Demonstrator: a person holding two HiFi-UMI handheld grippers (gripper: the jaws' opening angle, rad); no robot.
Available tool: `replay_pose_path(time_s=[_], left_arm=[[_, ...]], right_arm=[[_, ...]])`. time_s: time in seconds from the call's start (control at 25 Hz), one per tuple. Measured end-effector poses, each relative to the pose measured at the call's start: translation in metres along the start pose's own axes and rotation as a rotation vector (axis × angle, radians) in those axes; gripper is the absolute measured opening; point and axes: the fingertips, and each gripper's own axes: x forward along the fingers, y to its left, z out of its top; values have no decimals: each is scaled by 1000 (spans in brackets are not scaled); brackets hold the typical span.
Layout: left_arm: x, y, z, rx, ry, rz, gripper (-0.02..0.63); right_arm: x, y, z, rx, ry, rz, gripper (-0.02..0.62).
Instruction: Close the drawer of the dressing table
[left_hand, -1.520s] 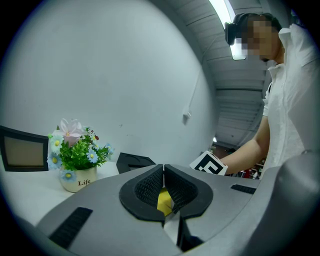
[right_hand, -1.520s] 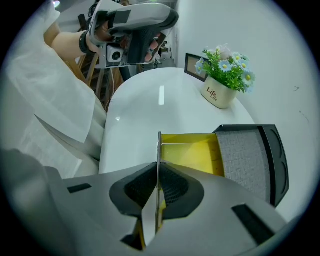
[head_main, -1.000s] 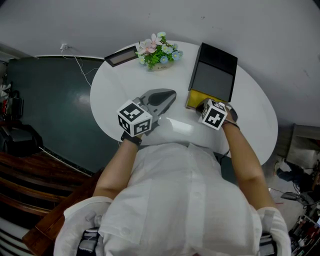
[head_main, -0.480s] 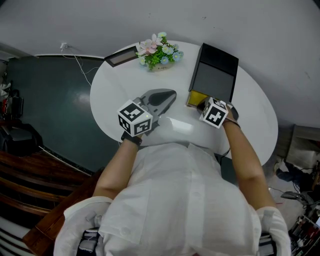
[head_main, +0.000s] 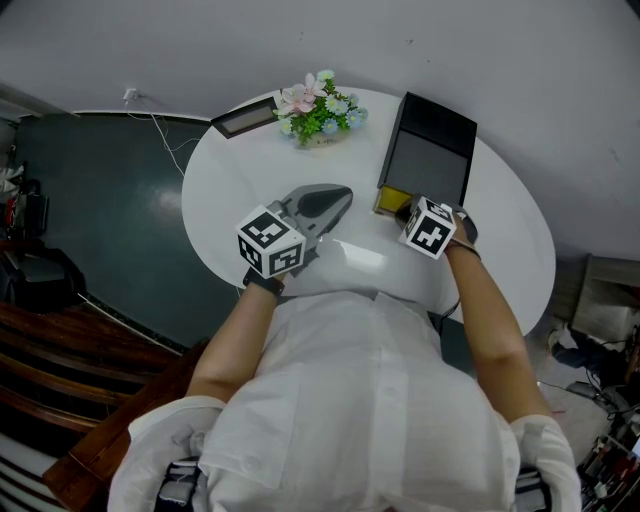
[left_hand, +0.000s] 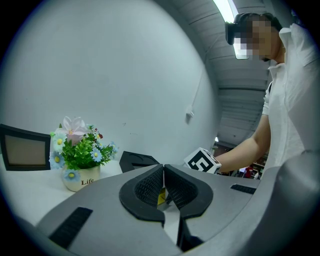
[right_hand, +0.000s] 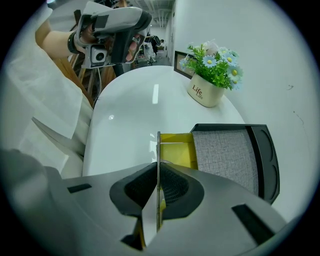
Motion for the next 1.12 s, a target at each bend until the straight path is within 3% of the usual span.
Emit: replay_pose_path(time_s=[0.84,1.12], left_arm=[[4,1,-5,-4,11,5,18],[5,0,-6,-6,17,1,18]], right_arm=[[0,-25,-2,-35,6,-185,23],[-2,-32,-3,-95,10,-297,23]])
